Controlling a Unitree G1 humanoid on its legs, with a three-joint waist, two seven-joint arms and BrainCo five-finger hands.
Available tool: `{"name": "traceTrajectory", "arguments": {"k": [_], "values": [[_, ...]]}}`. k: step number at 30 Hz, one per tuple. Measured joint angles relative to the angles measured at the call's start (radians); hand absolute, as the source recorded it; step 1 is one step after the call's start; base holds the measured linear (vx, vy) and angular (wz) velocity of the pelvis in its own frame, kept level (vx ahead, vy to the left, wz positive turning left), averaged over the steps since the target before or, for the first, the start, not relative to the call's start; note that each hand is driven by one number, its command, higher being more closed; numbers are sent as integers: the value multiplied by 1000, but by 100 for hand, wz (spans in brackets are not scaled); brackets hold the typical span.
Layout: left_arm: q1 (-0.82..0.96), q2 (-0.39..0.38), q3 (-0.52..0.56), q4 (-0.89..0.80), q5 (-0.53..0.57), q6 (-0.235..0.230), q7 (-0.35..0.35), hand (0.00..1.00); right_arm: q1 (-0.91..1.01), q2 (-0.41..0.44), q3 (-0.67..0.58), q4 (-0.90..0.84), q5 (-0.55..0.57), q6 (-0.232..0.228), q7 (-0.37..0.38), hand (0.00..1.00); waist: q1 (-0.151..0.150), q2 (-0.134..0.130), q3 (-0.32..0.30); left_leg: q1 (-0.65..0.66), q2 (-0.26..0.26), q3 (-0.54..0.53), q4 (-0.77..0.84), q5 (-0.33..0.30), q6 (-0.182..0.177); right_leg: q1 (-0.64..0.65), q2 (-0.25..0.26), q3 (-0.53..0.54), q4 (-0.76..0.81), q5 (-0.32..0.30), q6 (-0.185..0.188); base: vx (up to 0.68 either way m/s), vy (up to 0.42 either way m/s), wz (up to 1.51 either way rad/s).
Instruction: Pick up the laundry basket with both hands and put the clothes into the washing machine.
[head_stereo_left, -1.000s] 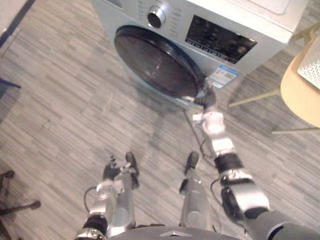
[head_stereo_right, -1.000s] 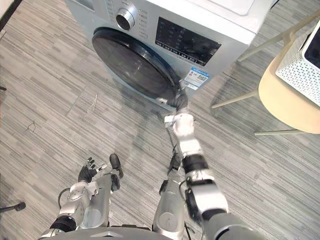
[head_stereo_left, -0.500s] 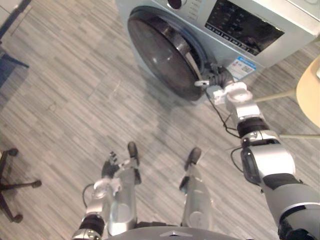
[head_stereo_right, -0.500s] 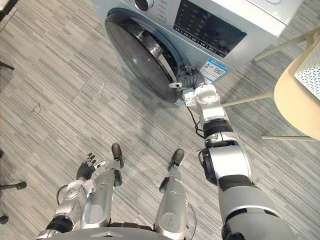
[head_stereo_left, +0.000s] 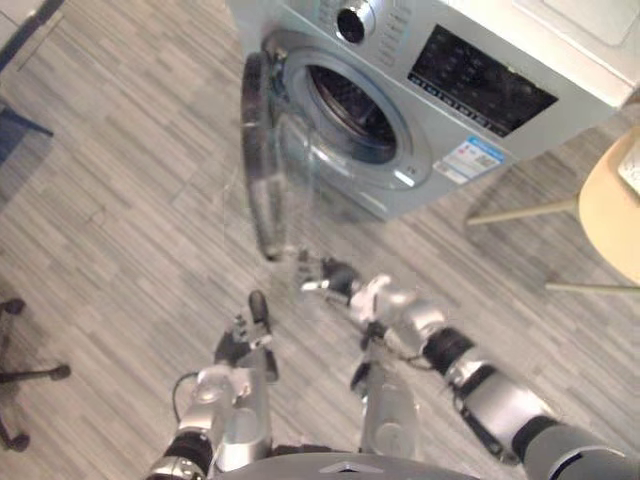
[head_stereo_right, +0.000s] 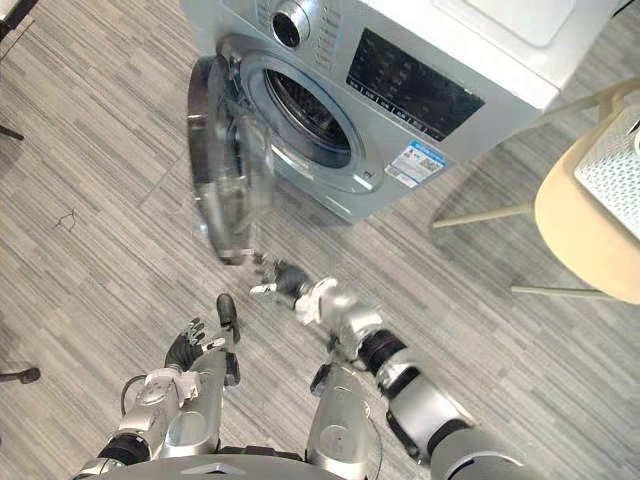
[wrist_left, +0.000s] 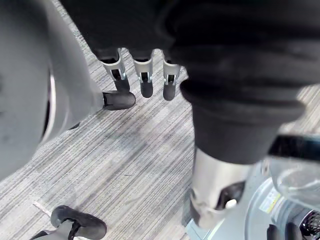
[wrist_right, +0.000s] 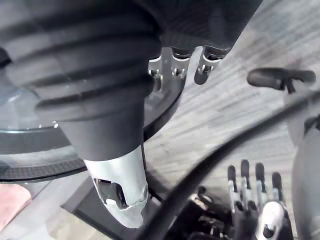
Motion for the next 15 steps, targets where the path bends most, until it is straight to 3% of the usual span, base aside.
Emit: {"name": "traceTrajectory", "arguments": {"k": [3, 9, 15], "values": [[0, 23, 1, 10, 0, 0, 2, 0, 17, 23, -30, 8, -1, -18, -2, 0, 3, -21, -18, 1, -1, -4, 1, 2, 0, 4, -1, -1, -1, -1, 1, -24, 6, 5], [-8, 21, 2, 49, -1, 3, 20, 0, 31, 57, -130, 75, -17, -55, -49, 0, 5, -23, -45, 1, -5, -12, -15, 10, -8, 12, -1, -5, -18, 1, 5, -28, 3, 4], [-28, 20, 3, 78, 0, 5, 22, 0, 145, 103, -328, 166, -215, -94, -125, 0, -1, -23, -79, 1, -7, -12, -18, 11, -9, 11, 0, -4, -21, 7, 5, 0, 0, 0]]}}
